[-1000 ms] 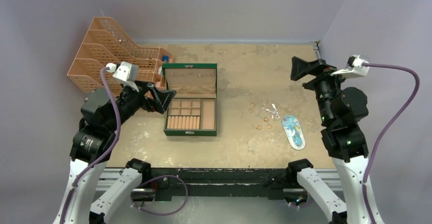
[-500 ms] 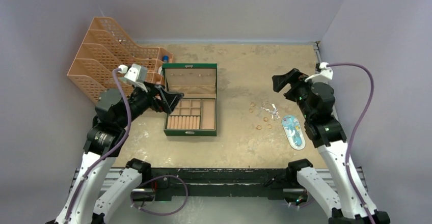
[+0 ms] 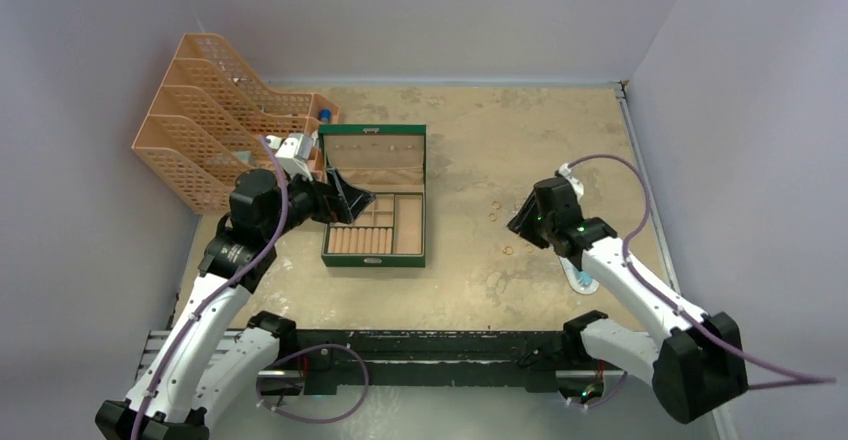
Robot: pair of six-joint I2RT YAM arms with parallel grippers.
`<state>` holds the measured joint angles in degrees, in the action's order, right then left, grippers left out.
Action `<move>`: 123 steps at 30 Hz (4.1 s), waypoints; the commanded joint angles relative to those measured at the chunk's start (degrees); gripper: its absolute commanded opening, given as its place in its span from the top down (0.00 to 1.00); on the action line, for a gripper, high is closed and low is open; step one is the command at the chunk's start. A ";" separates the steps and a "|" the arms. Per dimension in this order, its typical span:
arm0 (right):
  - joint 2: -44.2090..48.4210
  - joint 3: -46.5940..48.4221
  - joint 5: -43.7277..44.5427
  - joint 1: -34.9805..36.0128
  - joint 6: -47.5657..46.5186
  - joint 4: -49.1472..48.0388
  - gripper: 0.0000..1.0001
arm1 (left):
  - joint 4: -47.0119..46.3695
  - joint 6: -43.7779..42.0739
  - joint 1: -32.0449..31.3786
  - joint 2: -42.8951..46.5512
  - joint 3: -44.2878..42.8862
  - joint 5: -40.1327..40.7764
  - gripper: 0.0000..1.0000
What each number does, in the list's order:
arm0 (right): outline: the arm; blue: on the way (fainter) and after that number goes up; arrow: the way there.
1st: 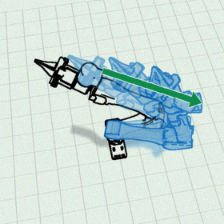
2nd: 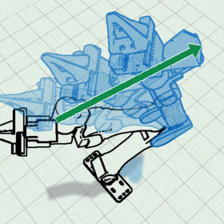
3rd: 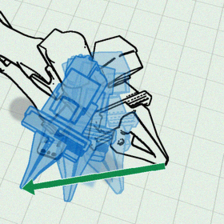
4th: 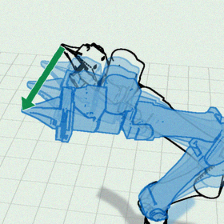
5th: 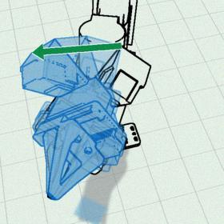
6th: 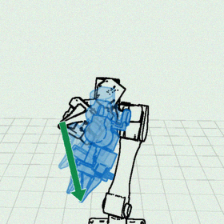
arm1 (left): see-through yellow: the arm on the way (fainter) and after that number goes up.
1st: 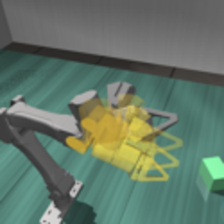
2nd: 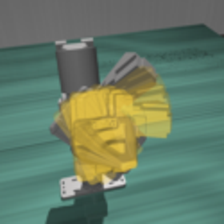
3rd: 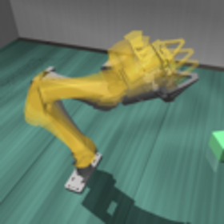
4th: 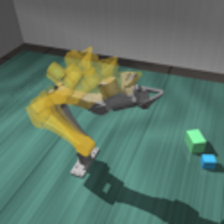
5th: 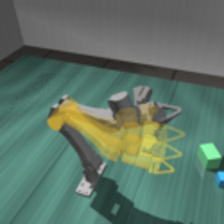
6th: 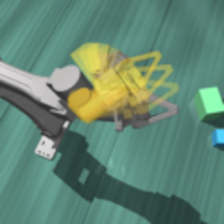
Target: Organize the mixed jewelry
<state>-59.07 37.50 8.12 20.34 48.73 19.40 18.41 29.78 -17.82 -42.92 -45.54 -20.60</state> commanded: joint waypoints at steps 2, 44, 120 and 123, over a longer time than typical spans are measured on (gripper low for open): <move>-5.35 -0.92 6.56 4.74 5.83 -1.18 0.59 | -6.36 0.92 -0.37 2.25 1.54 -0.56 0.05; -17.16 2.75 15.48 12.17 15.08 9.23 0.79 | -4.91 0.71 0.77 -1.62 0.69 -1.07 0.06; -26.98 6.70 11.03 13.94 10.64 3.89 0.68 | -1.85 1.15 0.77 -3.57 0.21 1.90 0.08; -26.89 6.88 9.67 14.02 7.69 3.75 0.65 | -1.80 1.16 0.77 -3.75 0.26 2.05 0.08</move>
<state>-85.34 44.36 19.38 33.89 59.51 22.70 17.87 30.48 -17.37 -46.52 -44.07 -19.07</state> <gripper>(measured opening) 0.339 0.924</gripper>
